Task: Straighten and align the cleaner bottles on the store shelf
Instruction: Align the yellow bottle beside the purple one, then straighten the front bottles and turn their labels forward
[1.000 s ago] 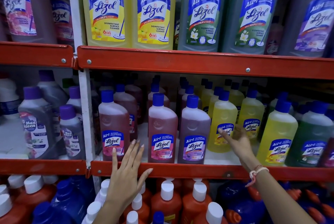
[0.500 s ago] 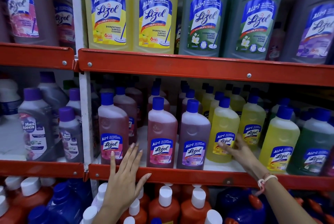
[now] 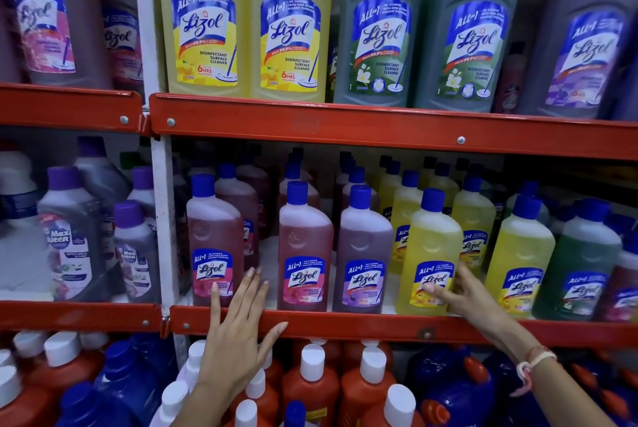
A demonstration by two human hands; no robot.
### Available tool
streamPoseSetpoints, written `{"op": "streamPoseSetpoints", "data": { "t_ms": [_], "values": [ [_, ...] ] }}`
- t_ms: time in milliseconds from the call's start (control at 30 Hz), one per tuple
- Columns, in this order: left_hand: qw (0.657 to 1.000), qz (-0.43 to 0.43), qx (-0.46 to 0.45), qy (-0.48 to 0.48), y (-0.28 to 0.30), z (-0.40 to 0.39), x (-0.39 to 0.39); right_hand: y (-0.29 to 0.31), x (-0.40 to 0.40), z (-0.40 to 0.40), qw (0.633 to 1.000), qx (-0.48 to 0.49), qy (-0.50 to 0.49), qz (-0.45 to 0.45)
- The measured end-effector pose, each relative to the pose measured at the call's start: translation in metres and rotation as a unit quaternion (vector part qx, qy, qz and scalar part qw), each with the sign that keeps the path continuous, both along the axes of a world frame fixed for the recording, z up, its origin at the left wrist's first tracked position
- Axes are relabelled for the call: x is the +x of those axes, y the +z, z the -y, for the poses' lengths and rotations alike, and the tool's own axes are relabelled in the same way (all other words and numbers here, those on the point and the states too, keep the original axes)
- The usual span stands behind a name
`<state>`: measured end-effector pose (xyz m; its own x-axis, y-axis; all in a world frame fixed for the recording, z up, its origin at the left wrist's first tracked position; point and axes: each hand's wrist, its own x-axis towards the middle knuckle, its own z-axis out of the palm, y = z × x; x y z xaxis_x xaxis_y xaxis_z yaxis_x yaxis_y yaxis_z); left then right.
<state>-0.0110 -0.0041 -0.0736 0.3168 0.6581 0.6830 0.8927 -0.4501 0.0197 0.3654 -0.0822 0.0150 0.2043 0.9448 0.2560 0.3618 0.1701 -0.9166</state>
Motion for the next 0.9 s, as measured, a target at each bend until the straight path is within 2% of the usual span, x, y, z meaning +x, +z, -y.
{"op": "streamPoseSetpoints", "data": {
  "t_ms": [233, 333, 400, 433, 500, 567, 633, 700, 767, 900],
  "values": [
    [1.000, 0.000, -0.024, -0.001, 0.005, 0.010, 0.000, 0.002, -0.005, 0.010, 1.000, -0.019, -0.021, 0.011],
    [0.998, 0.025, -0.061, -0.010, 0.007, 0.017, 0.003, 0.003, -0.026, 0.021, 0.987, 0.041, -0.152, 0.039],
    [0.991, 0.089, -0.087, -0.040, 0.011, 0.023, 0.008, 0.006, -0.049, 0.029, 0.954, 0.132, -0.265, 0.054],
    [0.981, 0.150, -0.107, -0.060, 0.013, 0.027, 0.011, 0.009, -0.064, 0.033, 0.937, 0.182, -0.293, 0.047],
    [0.928, 0.298, -0.199, -0.102, 0.022, 0.037, 0.017, 0.014, -0.095, 0.038, 0.929, 0.246, -0.277, 0.017],
    [0.872, 0.401, -0.250, -0.127, 0.035, 0.045, 0.022, 0.016, -0.129, 0.040, 0.953, 0.237, -0.189, -0.029],
    [0.824, 0.466, -0.287, -0.146, 0.046, 0.047, 0.024, 0.017, -0.163, 0.040, 0.977, 0.173, -0.085, -0.094],
    [0.779, 0.506, -0.334, -0.163, 0.053, 0.040, 0.025, 0.015, -0.188, 0.036, 0.982, 0.093, -0.008, -0.164],
    [0.750, 0.521, -0.370, -0.170, 0.058, 0.034, 0.026, 0.010, -0.203, 0.028, 0.979, 0.034, 0.026, -0.201],
    [0.734, 0.511, -0.409, -0.182, 0.068, 0.038, 0.029, 0.004, -0.215, 0.013, 0.977, -0.012, 0.036, -0.211]
  ]
}}
